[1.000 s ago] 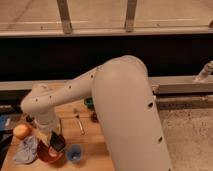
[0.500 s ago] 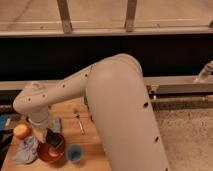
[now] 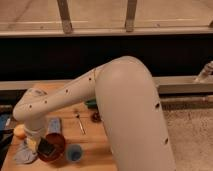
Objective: Wipe red bowl with eraser
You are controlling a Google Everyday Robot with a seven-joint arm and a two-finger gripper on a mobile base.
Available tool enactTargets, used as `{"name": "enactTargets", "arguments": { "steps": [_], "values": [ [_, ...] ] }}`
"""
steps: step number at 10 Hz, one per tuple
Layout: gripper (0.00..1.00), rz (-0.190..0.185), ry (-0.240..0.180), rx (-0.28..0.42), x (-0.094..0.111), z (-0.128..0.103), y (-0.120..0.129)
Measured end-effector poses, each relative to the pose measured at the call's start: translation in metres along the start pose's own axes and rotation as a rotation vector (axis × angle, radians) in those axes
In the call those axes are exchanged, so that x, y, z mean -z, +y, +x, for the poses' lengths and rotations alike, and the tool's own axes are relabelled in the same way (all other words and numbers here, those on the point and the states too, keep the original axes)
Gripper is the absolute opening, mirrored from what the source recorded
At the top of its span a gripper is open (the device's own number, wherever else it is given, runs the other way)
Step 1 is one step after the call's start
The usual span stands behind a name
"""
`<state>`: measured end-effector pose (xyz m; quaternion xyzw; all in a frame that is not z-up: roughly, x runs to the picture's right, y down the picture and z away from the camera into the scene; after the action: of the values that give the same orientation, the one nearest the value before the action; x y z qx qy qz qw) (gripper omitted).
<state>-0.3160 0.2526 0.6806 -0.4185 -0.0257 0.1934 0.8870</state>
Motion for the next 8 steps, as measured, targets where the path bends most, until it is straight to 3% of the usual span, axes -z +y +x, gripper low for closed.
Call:
{"name": "enactTargets", "arguments": {
  "steps": [3, 5, 7, 8],
  "values": [
    [0.0, -0.021, 0.02, -0.054, 0.0, 0.035, 0.008],
    [0.0, 0.006, 0.046, -0.118, 0.006, 0.059, 0.003],
    [0.0, 0.089, 0.037, -0.136, 0.011, 0.065, -0.014],
    [0.0, 0.157, 0.009, -0.127, 0.013, 0.059, -0.026]
  ]
}}
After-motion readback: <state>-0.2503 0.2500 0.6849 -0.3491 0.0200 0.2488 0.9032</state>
